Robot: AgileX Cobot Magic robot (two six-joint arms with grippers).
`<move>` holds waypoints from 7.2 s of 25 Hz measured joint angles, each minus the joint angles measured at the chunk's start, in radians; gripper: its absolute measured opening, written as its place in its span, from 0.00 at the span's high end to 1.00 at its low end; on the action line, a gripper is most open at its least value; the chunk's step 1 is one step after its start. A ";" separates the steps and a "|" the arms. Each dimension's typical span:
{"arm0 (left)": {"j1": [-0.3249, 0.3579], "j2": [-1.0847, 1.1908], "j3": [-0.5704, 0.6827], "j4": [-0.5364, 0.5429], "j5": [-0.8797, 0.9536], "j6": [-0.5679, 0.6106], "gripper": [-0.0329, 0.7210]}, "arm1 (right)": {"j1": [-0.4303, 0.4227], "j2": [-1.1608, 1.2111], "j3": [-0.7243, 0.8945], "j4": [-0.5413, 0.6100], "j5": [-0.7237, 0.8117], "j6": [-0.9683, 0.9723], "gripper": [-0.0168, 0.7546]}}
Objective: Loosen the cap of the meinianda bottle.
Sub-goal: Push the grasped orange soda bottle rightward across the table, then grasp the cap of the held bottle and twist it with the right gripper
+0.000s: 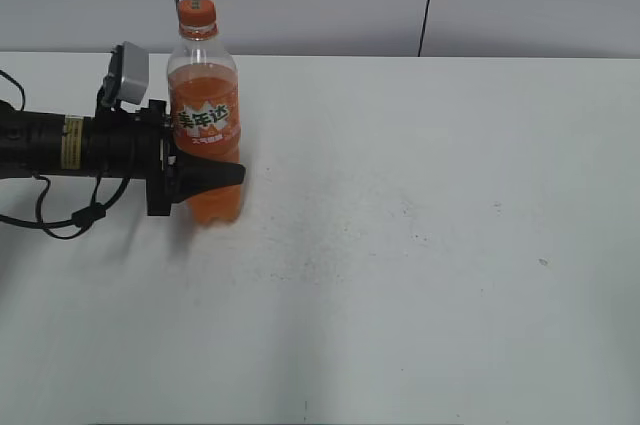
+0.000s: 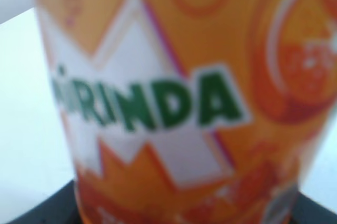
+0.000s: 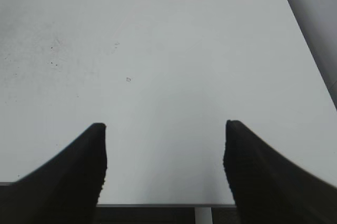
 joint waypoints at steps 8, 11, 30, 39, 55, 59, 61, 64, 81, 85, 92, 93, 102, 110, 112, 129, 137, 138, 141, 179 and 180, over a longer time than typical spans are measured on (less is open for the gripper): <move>-0.117 0.000 0.009 -0.105 0.006 0.023 0.42 | 0.000 0.000 0.000 0.000 0.000 0.000 0.30; -0.182 0.000 0.009 -0.140 0.006 0.049 0.42 | 0.000 0.000 0.000 0.000 0.000 0.000 0.30; -0.323 0.090 0.009 -0.285 -0.004 0.160 0.42 | 0.000 0.000 0.000 0.000 0.000 0.000 0.30; -0.323 0.102 0.009 -0.298 -0.025 0.168 0.42 | 0.000 0.000 0.000 0.000 0.000 0.000 0.30; -0.323 0.102 0.009 -0.298 -0.025 0.170 0.42 | 0.000 0.000 0.000 0.000 0.000 0.000 0.30; -0.323 0.102 0.009 -0.298 -0.025 0.164 0.42 | 0.000 0.000 0.000 0.000 0.000 0.000 0.30; -0.323 0.094 0.009 -0.297 -0.015 0.144 0.42 | 0.000 0.000 0.000 0.000 0.000 0.000 0.30; -0.323 0.084 0.009 -0.287 -0.001 0.127 0.42 | 0.000 0.000 0.000 0.016 0.000 0.000 0.30; -0.323 0.084 0.009 -0.267 0.001 0.122 0.42 | 0.000 0.480 -0.299 0.138 0.101 0.001 0.30; -0.323 0.084 0.009 -0.267 -0.001 0.122 0.42 | -0.002 0.732 -0.488 0.168 0.180 0.050 0.30; -0.324 0.083 0.009 -0.264 -0.002 0.122 0.42 | -0.002 1.094 -0.711 0.177 0.190 0.110 0.30; -0.324 0.083 0.009 -0.264 -0.001 0.122 0.42 | -0.002 1.132 -0.732 0.177 0.190 0.108 0.30; -0.324 0.083 0.009 -0.262 -0.002 0.122 0.42 | 0.001 1.387 -0.897 0.198 0.189 0.045 0.30; -0.324 0.083 0.009 -0.261 -0.002 0.121 0.42 | 0.201 1.564 -1.125 0.170 0.191 0.269 0.30; -0.324 0.083 0.009 -0.261 -0.002 0.121 0.42 | 0.272 1.607 -1.173 0.169 0.192 0.315 0.30; -0.324 0.082 0.009 -0.256 -0.003 0.121 0.42 | 0.608 1.830 -1.384 0.168 0.194 0.483 0.30; -0.324 0.082 0.009 -0.255 -0.003 0.121 0.42 | 0.658 1.830 -1.386 0.131 0.170 0.543 0.30; -0.324 0.082 0.009 -0.255 -0.003 0.121 0.42 | 0.663 1.830 -1.386 0.127 0.159 0.555 0.30; -0.324 0.082 0.009 -0.255 -0.003 0.121 0.42 | 0.680 1.836 -1.386 0.102 0.157 0.600 0.30; -0.324 0.081 0.009 -0.247 -0.003 0.121 0.42 | 0.716 1.900 -1.436 0.064 0.198 0.667 0.30; -0.324 0.081 0.009 -0.247 -0.003 0.121 0.42 | 0.716 1.900 -1.436 0.068 0.198 0.666 0.30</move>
